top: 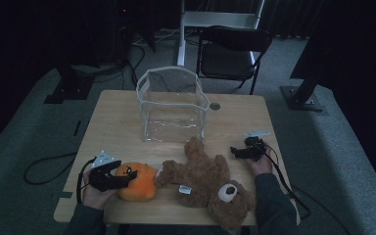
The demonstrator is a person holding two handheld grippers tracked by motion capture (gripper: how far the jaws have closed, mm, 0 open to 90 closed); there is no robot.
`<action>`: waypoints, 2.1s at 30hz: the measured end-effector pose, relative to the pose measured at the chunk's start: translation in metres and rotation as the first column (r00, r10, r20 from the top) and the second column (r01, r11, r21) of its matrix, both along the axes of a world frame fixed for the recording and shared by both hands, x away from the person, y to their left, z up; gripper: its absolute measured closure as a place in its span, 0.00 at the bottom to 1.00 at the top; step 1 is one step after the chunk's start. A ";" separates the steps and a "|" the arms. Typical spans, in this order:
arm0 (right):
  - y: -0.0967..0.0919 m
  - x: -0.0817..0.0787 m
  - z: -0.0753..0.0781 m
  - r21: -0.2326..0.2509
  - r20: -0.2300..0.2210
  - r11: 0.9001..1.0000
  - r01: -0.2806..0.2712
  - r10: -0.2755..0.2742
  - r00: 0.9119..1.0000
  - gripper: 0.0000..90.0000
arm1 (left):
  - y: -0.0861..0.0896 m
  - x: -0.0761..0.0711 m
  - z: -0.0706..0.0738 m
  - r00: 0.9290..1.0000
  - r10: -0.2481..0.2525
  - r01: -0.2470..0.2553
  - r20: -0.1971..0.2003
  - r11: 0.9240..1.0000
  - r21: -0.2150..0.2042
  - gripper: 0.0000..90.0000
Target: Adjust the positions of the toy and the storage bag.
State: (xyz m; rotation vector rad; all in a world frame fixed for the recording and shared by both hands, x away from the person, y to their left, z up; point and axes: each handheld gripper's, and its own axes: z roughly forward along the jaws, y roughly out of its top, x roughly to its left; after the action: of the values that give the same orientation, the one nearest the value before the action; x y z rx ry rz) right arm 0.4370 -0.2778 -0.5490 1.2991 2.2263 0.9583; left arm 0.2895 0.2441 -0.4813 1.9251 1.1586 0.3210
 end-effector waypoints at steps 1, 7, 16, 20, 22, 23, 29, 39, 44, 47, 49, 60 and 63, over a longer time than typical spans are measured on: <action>0.000 0.000 0.000 0.000 0.001 1.000 0.000 0.000 1.000 0.14 | 0.001 0.001 -0.002 1.000 -0.003 0.003 -0.007 1.000 -0.007 0.20; 0.000 0.000 0.000 0.000 0.001 1.000 0.000 0.000 1.000 0.14 | 0.003 0.004 -0.004 0.999 0.014 -0.017 -0.049 0.998 -0.063 0.40; 0.000 0.000 0.000 0.000 0.000 1.000 0.000 0.000 1.000 0.14 | -0.001 0.011 0.008 0.999 -0.007 0.006 -0.037 0.999 -0.041 0.58; 0.000 0.000 0.000 0.000 0.001 1.000 0.000 0.000 1.000 0.14 | -0.002 0.017 0.015 1.000 0.007 -0.007 0.000 1.000 0.004 0.59; 0.000 0.000 0.000 0.000 0.000 1.000 0.000 0.000 1.000 0.14 | 0.000 0.021 0.019 0.999 0.027 -0.028 0.022 0.999 0.022 0.59; 0.000 0.000 0.000 0.000 0.000 1.000 0.000 0.000 1.000 0.14 | 0.002 0.023 0.020 0.999 0.039 -0.040 0.034 0.999 0.033 0.59; 0.000 0.000 0.000 0.000 0.000 1.000 0.000 0.000 1.000 0.14 | 0.014 0.037 0.024 0.991 0.113 -0.117 0.070 0.992 0.052 0.59; 0.000 0.000 0.000 0.000 0.000 1.000 0.000 0.000 1.000 0.14 | 0.032 0.058 0.029 0.977 0.185 -0.191 0.102 0.980 0.050 0.59; 0.000 0.000 0.000 0.000 0.001 1.000 0.000 0.000 1.000 0.14 | 0.037 0.065 0.031 0.972 0.206 -0.212 0.116 0.976 0.041 0.59; 0.000 0.000 0.000 0.000 0.001 1.000 0.000 0.000 1.000 0.14 | 0.040 0.069 0.031 0.969 0.213 -0.219 0.126 0.975 0.036 0.59; 0.000 0.000 0.000 0.000 0.001 1.000 0.000 0.000 1.000 0.14 | 0.042 0.073 0.031 0.967 0.219 -0.225 0.130 0.974 0.032 0.59; 0.000 0.000 0.000 -0.001 0.001 1.000 0.000 0.000 1.000 0.14 | 0.047 0.097 0.036 0.957 0.246 -0.251 0.155 0.968 0.016 0.58; 0.000 0.000 0.000 -0.002 0.002 1.000 0.000 0.000 1.000 0.14 | 0.048 0.105 0.037 0.953 0.258 -0.263 0.156 0.965 0.013 0.58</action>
State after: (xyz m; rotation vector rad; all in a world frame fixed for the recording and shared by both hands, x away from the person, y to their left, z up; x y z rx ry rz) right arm 0.4371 -0.2779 -0.5490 1.2965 2.2252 0.9572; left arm 0.3943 0.2921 -0.4444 1.7420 1.3115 0.6236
